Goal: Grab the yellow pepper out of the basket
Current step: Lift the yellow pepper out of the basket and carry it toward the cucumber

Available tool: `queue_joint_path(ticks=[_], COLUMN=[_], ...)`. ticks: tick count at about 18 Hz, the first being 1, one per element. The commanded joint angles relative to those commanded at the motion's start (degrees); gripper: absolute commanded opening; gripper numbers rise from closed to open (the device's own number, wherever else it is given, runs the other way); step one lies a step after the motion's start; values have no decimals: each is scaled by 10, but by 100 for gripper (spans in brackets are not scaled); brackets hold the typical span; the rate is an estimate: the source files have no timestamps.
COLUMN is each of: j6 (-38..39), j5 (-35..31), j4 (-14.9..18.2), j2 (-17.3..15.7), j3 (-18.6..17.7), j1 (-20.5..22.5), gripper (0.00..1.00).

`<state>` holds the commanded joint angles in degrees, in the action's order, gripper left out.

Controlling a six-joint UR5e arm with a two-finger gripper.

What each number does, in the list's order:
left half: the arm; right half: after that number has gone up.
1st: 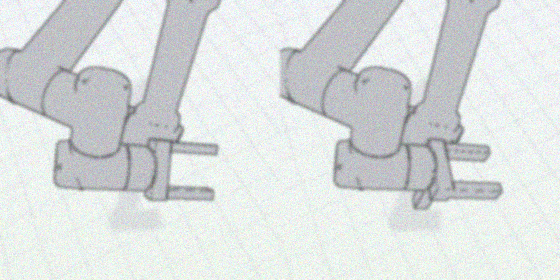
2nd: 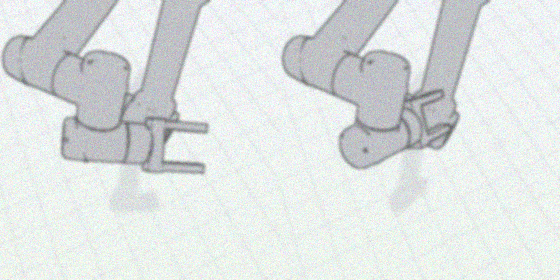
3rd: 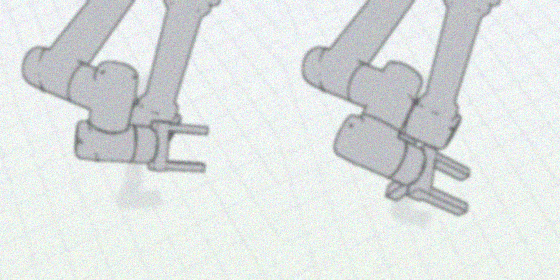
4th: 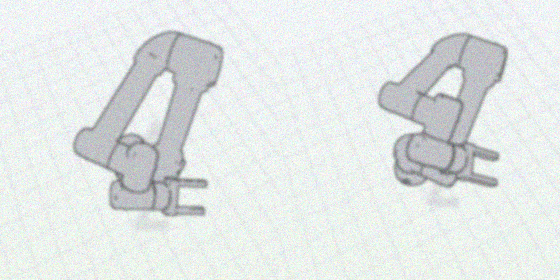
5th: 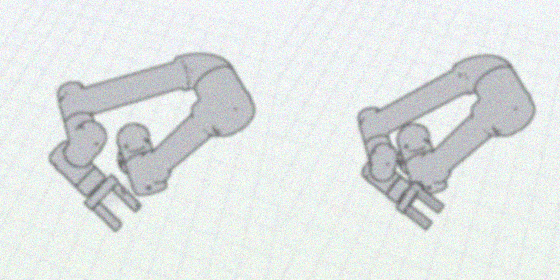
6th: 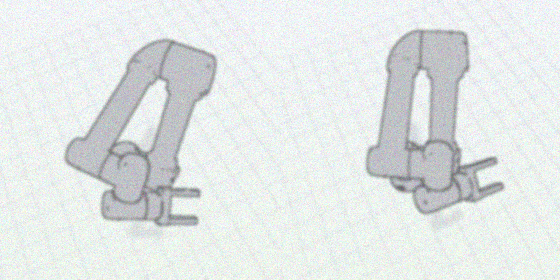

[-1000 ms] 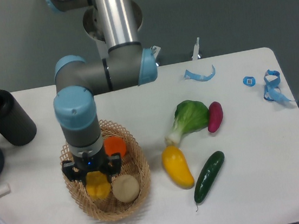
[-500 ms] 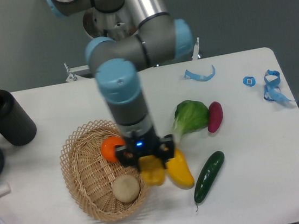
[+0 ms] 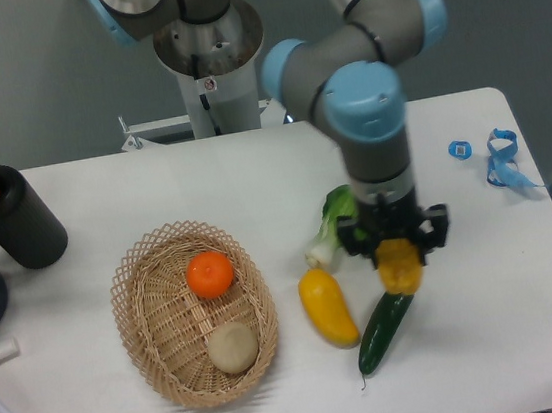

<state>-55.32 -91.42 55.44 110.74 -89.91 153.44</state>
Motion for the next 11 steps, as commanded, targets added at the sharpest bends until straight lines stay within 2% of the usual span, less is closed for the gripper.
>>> queue_joint_path(ticks=[2, 4, 11], j6=[-70, -125, -172], j5=[18, 20, 47], j4=[36, 56, 56], j2=[-13, -16, -15], j3=[1, 3, 1], j1=[31, 51, 93], gripper=[22, 22, 22])
